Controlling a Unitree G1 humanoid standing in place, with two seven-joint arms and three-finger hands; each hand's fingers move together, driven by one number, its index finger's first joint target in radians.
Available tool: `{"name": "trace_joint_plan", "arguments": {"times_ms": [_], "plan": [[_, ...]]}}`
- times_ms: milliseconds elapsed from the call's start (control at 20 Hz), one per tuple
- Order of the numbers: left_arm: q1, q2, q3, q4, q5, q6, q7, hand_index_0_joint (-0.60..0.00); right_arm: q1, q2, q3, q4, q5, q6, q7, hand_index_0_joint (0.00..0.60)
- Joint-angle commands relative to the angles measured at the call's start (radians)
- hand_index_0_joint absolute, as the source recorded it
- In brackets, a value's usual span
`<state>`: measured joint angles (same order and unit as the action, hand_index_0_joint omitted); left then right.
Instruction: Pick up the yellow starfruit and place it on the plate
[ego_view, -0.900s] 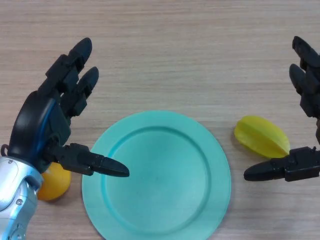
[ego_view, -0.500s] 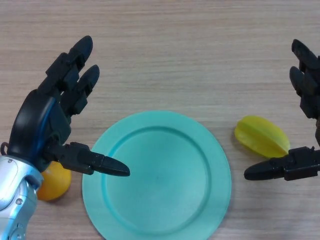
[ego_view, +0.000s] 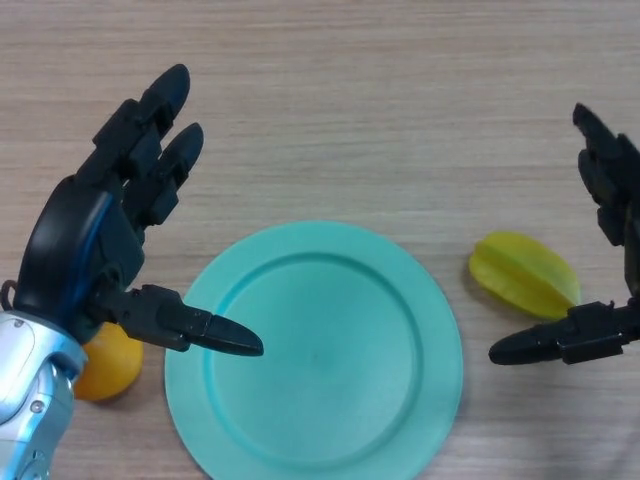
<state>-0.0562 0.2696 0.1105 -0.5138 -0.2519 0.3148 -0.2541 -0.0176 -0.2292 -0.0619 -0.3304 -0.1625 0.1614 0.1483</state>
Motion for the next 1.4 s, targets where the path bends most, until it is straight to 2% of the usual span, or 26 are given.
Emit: {"name": "trace_joint_plan", "arguments": {"times_ms": [50,200,350,400,450,500,550,600,650,700,1000,1200,1300,1400], "plan": [[-0.022,0.02,0.051,-0.06,0.02,-0.114,-0.012,0.0,-0.056,-0.035,-0.033,0.034,-0.007,-0.191,-0.073,0.0],[-0.016,0.017,0.049,-0.067,0.022,-0.12,-0.012,0.0,-0.084,-0.039,-0.02,0.167,-0.023,-0.271,-0.109,0.0],[0.008,0.014,0.058,-0.073,0.013,-0.118,-0.02,0.0,-0.145,-0.066,-0.02,0.436,-0.14,-0.519,-0.195,0.0],[0.01,0.016,0.063,-0.077,0.009,-0.109,-0.024,0.0,-0.155,-0.071,-0.019,0.476,-0.162,-0.547,-0.21,0.0],[0.011,0.016,0.064,-0.079,0.01,-0.107,-0.025,0.0,-0.158,-0.073,-0.02,0.489,-0.163,-0.556,-0.217,0.15],[0.012,0.017,0.066,-0.08,0.011,-0.106,-0.025,0.0,-0.162,-0.074,-0.02,0.505,-0.167,-0.564,-0.226,0.251],[0.017,0.017,0.071,-0.086,0.013,-0.103,-0.029,0.0,-0.169,-0.077,-0.018,0.536,-0.179,-0.572,-0.242,0.4],[0.021,0.018,0.076,-0.09,0.014,-0.101,-0.032,0.0,-0.174,-0.081,-0.017,0.559,-0.194,-0.575,-0.255,0.501],[0.028,0.017,0.083,-0.093,0.017,-0.108,-0.037,0.0,-0.191,-0.096,-0.015,0.612,-0.276,-0.577,-0.299,0.6],[0.03,0.017,0.086,-0.093,0.016,-0.107,-0.038,0.0,-0.199,-0.1,-0.016,0.626,-0.299,-0.575,-0.316,0.6],[0.047,0.022,0.116,-0.14,-0.005,-0.028,-0.04,0.0,-0.158,-0.079,-0.018,0.449,-0.222,-0.379,-0.237,0.6],[0.069,0.013,0.125,-0.167,0.0,-0.011,-0.056,0.0,-0.143,-0.029,0.007,0.183,-0.079,-0.179,-0.166,0.6],[0.072,0.009,0.124,-0.176,0.005,-0.032,-0.049,0.0,-0.115,0.008,0.05,0.049,-0.035,-0.063,-0.141,0.6],[0.065,0.011,0.133,-0.181,-0.013,-0.044,-0.04,0.0,-0.085,0.028,0.12,-0.042,-0.032,-0.006,-0.151,0.6]]}}
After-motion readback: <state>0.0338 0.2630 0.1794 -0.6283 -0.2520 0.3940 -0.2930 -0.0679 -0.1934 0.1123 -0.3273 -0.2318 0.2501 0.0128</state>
